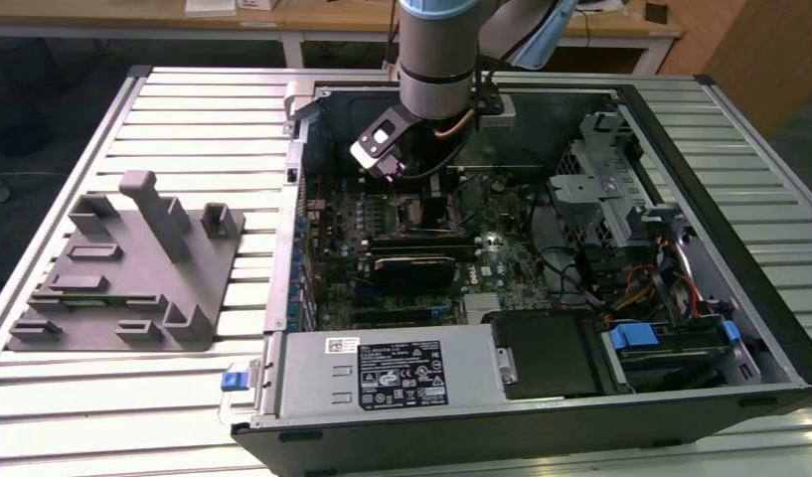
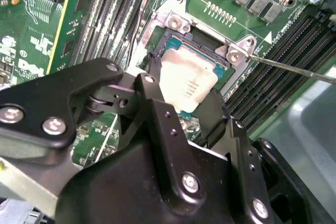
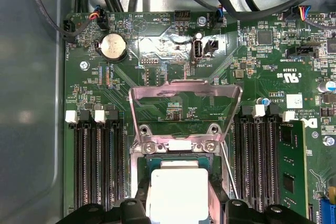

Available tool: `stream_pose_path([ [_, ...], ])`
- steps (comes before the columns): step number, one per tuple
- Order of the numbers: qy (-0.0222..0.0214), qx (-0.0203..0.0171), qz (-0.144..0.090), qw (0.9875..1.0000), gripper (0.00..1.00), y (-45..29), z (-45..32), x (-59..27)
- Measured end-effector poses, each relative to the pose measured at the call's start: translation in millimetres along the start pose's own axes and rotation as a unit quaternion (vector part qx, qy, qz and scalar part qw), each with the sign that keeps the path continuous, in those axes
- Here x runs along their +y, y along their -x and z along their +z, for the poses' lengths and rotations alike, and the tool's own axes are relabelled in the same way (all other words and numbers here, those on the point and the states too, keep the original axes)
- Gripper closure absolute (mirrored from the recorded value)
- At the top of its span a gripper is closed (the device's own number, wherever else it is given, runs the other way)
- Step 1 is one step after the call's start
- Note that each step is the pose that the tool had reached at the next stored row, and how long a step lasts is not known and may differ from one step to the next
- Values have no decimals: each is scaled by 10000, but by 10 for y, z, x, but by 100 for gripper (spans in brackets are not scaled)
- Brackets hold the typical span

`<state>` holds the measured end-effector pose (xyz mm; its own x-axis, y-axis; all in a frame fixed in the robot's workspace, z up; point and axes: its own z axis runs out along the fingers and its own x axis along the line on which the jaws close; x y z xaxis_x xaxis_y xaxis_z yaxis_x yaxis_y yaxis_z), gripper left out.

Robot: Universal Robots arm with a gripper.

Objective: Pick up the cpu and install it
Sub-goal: 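Place the cpu into insertion slot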

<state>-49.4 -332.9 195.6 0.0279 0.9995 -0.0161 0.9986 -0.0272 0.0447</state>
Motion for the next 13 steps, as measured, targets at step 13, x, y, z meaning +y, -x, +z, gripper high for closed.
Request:
stream_pose_path([
  [13, 1, -23, -1, 10000, 47, 0, -9, 1],
])
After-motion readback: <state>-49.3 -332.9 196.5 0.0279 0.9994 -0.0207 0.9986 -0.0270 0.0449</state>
